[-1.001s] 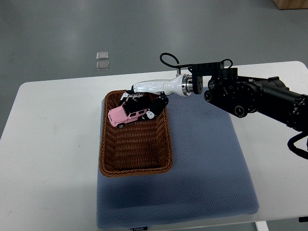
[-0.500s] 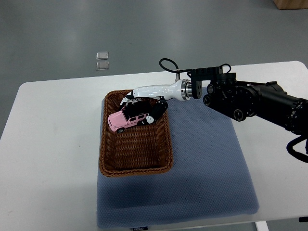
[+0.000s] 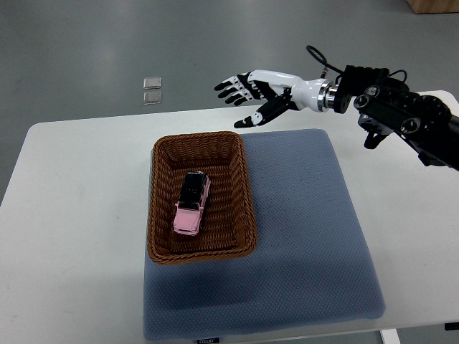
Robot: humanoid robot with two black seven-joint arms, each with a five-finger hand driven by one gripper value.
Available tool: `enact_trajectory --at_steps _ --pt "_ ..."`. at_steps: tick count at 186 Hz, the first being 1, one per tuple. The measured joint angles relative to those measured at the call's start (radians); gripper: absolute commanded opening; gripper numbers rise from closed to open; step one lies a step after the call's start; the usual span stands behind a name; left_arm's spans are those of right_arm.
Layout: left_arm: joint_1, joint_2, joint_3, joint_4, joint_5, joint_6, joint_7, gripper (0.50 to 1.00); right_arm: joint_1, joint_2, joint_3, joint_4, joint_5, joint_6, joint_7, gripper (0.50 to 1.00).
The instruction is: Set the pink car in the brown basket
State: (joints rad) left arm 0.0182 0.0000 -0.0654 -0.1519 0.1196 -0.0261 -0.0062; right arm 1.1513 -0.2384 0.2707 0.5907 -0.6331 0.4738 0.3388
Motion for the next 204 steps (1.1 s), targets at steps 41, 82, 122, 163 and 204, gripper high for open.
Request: enact_trajectory --at_steps 41,82,122,163,204 --pt "0.0 0.0 0.0 0.0 0.0 0.0 0.0 1.0 -0.071 -0.048 0.111 -0.058 0.472 -0.002 -0.264 0.911" --pt "0.0 0.0 0.0 0.0 0.0 0.0 0.0 1.0 -0.149 -0.043 0.153 -0.115 0.57 -0.054 -0.291 0.911" --pt "0.0 0.0 0.0 0.0 0.0 0.0 0.001 1.0 -0.212 -0.043 0.237 -0.122 0.578 -0.071 -0.284 0.919" --pt "0.0 0.0 0.0 0.0 0.0 0.0 0.001 1.0 -0.25 -0.035 0.242 -0.123 0.578 -0.069 -0.276 0.921" --pt "0.0 0.0 0.001 0.0 0.0 0.0 0.001 1.0 -0.268 -0.032 0.242 -0.123 0.573 -0.064 -0.275 0.921"
